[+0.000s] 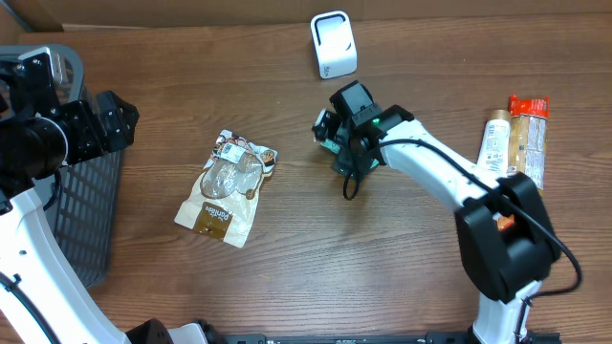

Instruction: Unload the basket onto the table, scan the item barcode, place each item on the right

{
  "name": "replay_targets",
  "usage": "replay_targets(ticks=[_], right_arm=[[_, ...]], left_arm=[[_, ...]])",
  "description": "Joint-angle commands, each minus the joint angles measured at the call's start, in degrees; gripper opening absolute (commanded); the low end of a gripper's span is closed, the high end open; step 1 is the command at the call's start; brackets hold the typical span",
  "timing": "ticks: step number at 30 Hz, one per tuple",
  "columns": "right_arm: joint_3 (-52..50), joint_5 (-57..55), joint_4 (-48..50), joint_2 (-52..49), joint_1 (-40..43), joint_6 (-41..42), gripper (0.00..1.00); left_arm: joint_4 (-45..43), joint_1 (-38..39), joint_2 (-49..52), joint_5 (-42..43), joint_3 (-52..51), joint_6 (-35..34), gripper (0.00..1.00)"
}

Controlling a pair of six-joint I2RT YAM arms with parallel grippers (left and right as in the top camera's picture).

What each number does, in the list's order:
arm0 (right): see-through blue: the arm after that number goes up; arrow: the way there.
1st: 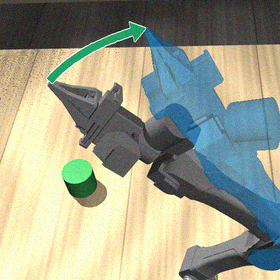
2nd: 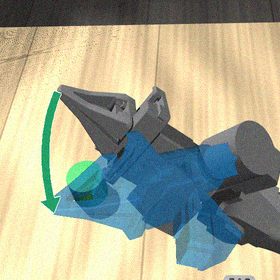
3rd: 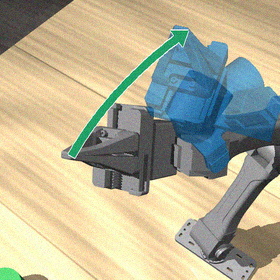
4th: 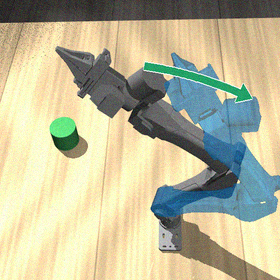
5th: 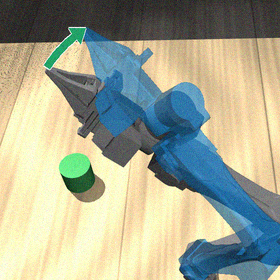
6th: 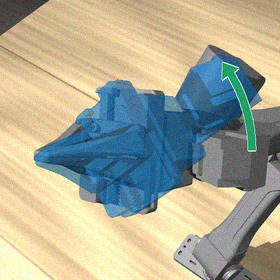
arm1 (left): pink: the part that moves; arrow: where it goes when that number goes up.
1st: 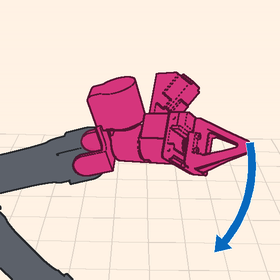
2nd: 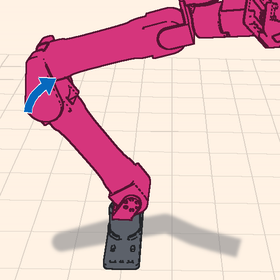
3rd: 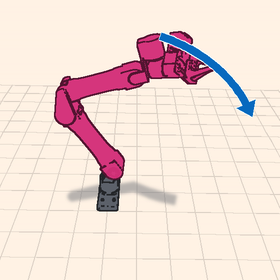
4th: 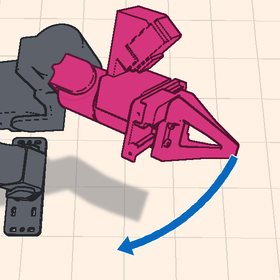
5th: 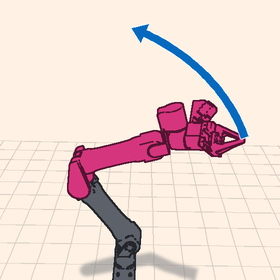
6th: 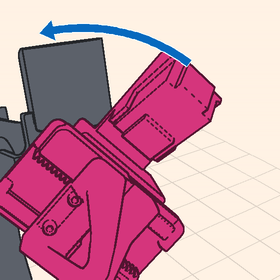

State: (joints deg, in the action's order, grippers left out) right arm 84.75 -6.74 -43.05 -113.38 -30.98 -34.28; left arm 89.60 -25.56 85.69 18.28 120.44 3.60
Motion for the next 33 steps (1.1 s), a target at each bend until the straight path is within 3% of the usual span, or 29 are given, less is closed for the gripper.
replay_targets(ticks=[1, 4, 6, 12, 14, 21, 25, 33], right_arm=[[4.1, 1.2, -0.6, 7.3, 2.2, 24.3, 1.0], [4.3, 15.6, -8.4, 9.8, 8.1, 49.6, 1.0], [0.7, 25.6, -9.0, 9.4, 11.5, 59.7, 1.0], [-17.1, 24.8, 6.3, 9.4, 12.3, 76.8, 0.86], [-21.5, 24.8, 12.7, 9.4, 12.3, 79.7, 0.79], [-29.5, 22.9, 28.7, 9.4, 11.4, 81.5, 0.66], [-32.3, 17.8, 33.1, 9.3, 10.6, 85.4, 0.66], [-33.9, 17.4, 42.4, 5.8, 10.5, 85.5, 0.66]], left_arm=[[0.0, -0.1, 0.2, 0.6, 0.1, 1.1, 1.0], [-0.1, -0.1, 0.2, 0.6, 0.1, 1.1, 1.0], [-0.1, -0.1, 0.2, 0.6, 0.1, 1.1, 1.0], [-0.1, -0.1, 0.2, 0.6, 0.1, 1.1, 1.0], [-0.1, -0.1, 0.2, 0.6, 0.1, 1.2, 1.0], [-0.1, -0.1, 0.2, 0.6, 0.1, 1.1, 1.0], [-0.1, -0.1, 0.2, 0.6, 0.1, 1.1, 1.0], [-0.1, -0.1, 0.2, 0.6, 0.1, 1.1, 1.0]])
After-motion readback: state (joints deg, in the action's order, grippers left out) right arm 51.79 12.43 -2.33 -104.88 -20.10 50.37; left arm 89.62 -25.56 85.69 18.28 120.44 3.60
